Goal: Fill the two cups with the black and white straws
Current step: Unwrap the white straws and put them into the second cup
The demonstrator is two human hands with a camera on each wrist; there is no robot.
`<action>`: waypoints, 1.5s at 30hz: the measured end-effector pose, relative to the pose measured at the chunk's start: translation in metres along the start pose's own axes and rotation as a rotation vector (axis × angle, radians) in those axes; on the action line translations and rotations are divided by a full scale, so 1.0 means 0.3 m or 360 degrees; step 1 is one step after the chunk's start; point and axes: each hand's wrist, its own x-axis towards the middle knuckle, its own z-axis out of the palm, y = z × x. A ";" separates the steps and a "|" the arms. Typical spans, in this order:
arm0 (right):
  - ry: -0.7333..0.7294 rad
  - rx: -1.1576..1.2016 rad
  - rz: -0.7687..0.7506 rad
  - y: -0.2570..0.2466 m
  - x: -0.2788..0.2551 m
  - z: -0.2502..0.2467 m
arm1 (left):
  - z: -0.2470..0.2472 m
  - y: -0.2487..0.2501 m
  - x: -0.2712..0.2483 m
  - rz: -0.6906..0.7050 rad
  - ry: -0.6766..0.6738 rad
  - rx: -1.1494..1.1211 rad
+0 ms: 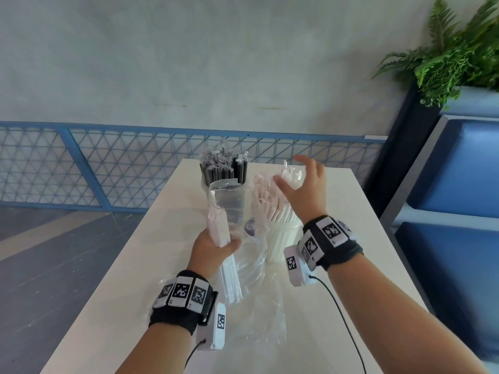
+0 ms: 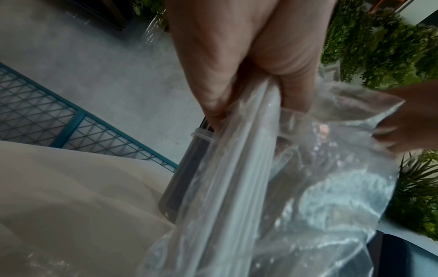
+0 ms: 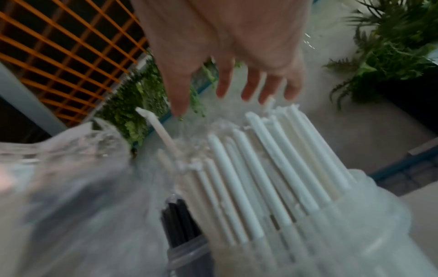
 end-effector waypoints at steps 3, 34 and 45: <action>0.0243 0.0244 -0.0353 -0.043 -0.133 0.005 | -0.003 -0.006 -0.013 -0.0017 -0.0020 -0.0065; -0.1309 0.0421 0.0114 0.030 -0.340 0.183 | -0.042 -0.023 -0.045 -0.0102 -0.0792 0.0322; -0.0795 0.0980 0.0141 -0.088 -0.233 0.112 | -0.001 -0.063 -0.018 -0.0097 -0.0741 0.0276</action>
